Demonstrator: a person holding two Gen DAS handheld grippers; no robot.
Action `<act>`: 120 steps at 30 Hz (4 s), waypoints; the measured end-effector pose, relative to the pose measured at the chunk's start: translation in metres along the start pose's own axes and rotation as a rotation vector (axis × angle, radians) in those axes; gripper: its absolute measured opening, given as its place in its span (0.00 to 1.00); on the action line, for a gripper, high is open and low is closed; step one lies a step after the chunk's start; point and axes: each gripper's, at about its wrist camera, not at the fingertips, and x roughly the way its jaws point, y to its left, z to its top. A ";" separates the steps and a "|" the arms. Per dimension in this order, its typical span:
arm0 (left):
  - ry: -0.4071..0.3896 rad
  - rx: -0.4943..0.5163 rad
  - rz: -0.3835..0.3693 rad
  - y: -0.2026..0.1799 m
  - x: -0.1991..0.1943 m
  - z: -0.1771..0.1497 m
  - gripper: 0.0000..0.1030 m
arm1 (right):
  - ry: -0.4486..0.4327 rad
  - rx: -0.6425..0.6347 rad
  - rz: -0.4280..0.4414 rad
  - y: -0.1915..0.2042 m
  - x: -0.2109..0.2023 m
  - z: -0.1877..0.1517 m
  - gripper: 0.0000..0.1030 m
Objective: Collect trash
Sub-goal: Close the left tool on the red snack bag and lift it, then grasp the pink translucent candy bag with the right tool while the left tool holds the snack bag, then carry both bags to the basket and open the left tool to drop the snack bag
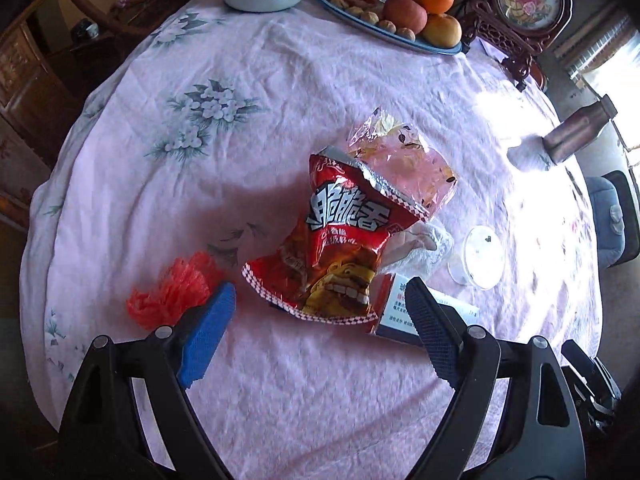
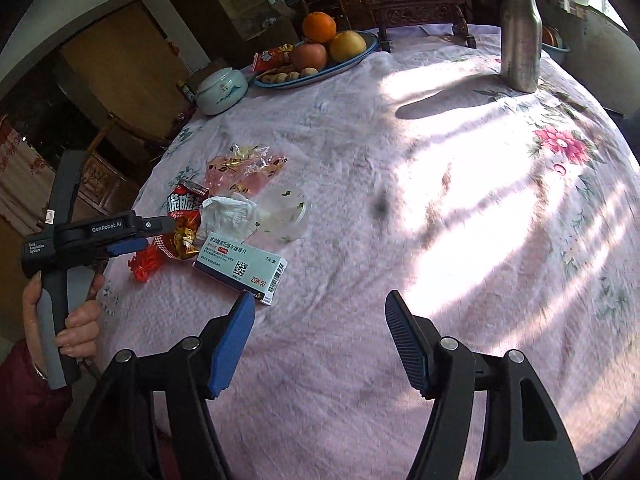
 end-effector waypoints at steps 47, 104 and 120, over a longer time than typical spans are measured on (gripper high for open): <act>-0.060 -0.237 0.074 0.071 -0.073 -0.111 0.54 | 0.063 -0.115 0.106 0.043 0.053 0.038 0.70; -0.057 -0.129 -0.016 0.066 -0.070 -0.119 0.55 | 0.022 -0.183 0.129 0.082 0.002 -0.014 0.32; -0.132 -0.498 0.167 0.109 -0.117 -0.185 0.56 | 0.161 -0.497 0.394 0.158 0.034 0.012 0.32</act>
